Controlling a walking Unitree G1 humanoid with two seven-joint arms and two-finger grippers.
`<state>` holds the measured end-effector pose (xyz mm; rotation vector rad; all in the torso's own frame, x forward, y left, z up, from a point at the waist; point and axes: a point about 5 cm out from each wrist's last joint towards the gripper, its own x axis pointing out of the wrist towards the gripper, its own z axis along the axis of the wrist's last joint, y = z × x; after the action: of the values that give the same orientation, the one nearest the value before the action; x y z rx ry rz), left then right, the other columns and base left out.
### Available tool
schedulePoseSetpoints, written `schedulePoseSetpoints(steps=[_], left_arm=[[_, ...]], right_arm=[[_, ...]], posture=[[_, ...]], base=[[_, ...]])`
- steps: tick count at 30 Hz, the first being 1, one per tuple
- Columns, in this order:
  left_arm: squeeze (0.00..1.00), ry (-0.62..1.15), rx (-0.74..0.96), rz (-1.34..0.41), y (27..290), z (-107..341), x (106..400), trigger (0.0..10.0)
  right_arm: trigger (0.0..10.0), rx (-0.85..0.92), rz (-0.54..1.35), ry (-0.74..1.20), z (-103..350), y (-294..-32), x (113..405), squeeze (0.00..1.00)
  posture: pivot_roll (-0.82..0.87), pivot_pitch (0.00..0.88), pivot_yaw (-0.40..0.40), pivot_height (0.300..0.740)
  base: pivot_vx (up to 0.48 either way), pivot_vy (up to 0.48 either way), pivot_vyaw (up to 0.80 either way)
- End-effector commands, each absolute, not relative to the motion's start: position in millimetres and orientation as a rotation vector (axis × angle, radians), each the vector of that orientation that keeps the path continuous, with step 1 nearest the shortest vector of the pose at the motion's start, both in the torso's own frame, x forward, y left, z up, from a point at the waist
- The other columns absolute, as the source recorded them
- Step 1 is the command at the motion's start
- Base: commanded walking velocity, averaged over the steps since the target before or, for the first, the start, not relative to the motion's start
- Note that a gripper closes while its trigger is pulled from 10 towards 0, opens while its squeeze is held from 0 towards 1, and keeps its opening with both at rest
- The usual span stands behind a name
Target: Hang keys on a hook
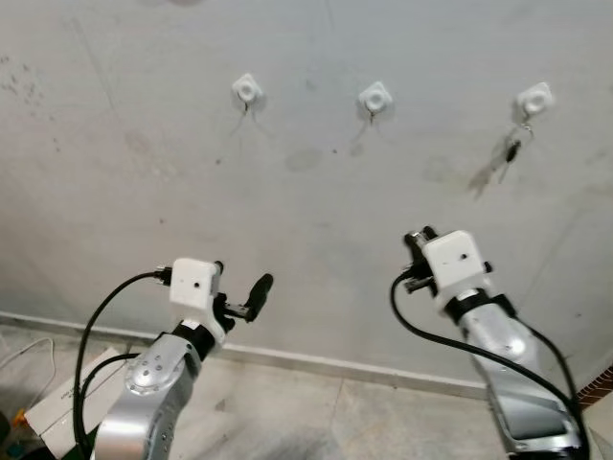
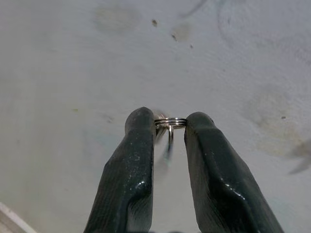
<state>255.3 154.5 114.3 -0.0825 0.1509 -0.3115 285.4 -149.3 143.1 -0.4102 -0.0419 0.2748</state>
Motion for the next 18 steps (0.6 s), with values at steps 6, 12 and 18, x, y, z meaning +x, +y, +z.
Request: schedulePoseSetpoints(steps=[6,12,18], left_arm=[[0.00,0.150,-0.090,-0.334,147.6,115.1,254.5,10.0],[0.00,0.152,-0.093,-0.337,147.0,114.9,254.0,10.0],[0.00,0.142,-0.109,-0.336,145.5,115.5,253.2,10.0]], right_arm=[[10.0,-0.424,0.254,-0.055,148.0,-155.7,286.5,0.00],[10.0,-0.427,0.257,-0.056,147.8,-155.4,286.8,0.00],[10.0,-0.430,0.260,-0.056,147.8,-155.8,286.4,0.00]], posture=[[0.01,0.000,0.032,0.740],[0.01,0.000,0.030,0.740],[0.01,0.000,0.028,0.740]], base=[[0.344,0.000,0.00],[0.343,0.000,0.00],[0.108,0.000,0.00]])
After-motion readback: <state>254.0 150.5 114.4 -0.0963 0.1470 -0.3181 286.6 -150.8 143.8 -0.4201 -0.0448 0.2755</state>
